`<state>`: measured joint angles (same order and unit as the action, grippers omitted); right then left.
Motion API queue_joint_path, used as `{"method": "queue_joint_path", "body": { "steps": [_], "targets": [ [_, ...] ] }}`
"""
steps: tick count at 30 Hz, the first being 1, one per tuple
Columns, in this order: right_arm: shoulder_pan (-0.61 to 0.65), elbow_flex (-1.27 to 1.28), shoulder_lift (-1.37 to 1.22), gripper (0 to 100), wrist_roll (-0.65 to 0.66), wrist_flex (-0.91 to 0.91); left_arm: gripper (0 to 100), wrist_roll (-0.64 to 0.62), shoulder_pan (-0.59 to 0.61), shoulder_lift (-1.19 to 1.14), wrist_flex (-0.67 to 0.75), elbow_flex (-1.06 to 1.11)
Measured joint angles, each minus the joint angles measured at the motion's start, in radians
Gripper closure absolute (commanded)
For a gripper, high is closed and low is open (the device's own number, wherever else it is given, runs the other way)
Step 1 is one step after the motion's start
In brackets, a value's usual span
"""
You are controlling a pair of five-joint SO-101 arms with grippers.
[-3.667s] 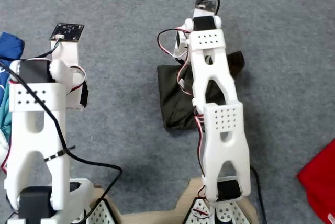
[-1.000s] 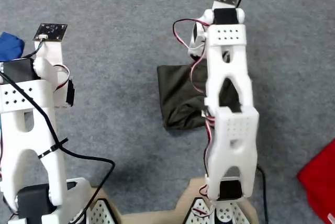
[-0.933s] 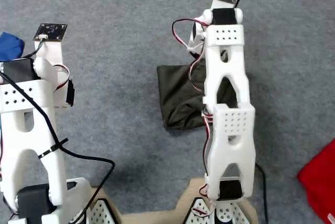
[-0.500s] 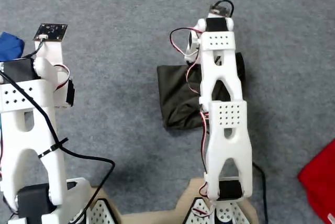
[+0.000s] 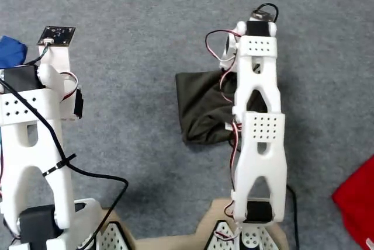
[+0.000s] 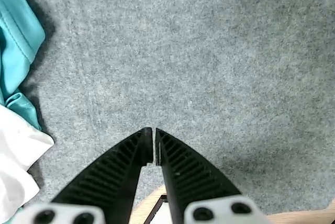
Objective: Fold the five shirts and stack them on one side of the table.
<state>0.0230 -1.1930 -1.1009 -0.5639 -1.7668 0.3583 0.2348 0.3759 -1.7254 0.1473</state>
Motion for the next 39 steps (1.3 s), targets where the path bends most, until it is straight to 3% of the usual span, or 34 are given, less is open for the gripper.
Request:
{"method": "queue_joint_path", "body": {
  "steps": [7, 15, 22, 31, 39],
  "targets": [
    [-0.008, 0.101, 0.163, 99.3, 0.015, -0.002, 97, 0.0, 0.0, 0.0, 0.0, 0.0],
    [-0.014, 0.519, 0.496, 99.3, 0.055, -0.002, 97, 0.0, 0.0, 0.0, 0.0, 0.0],
    [-0.14, 0.841, 0.675, 99.3, 0.107, 0.0, 97, 0.0, 0.0, 0.0, 0.0, 0.0],
    [-0.249, 1.048, 0.864, 99.2, 0.218, 0.005, 97, 0.0, 0.0, 0.0, 0.0, 0.0],
    [-0.316, 1.221, 0.908, 99.2, 0.324, 0.124, 97, 0.0, 0.0, 0.0, 0.0, 0.0]
  ]
}}
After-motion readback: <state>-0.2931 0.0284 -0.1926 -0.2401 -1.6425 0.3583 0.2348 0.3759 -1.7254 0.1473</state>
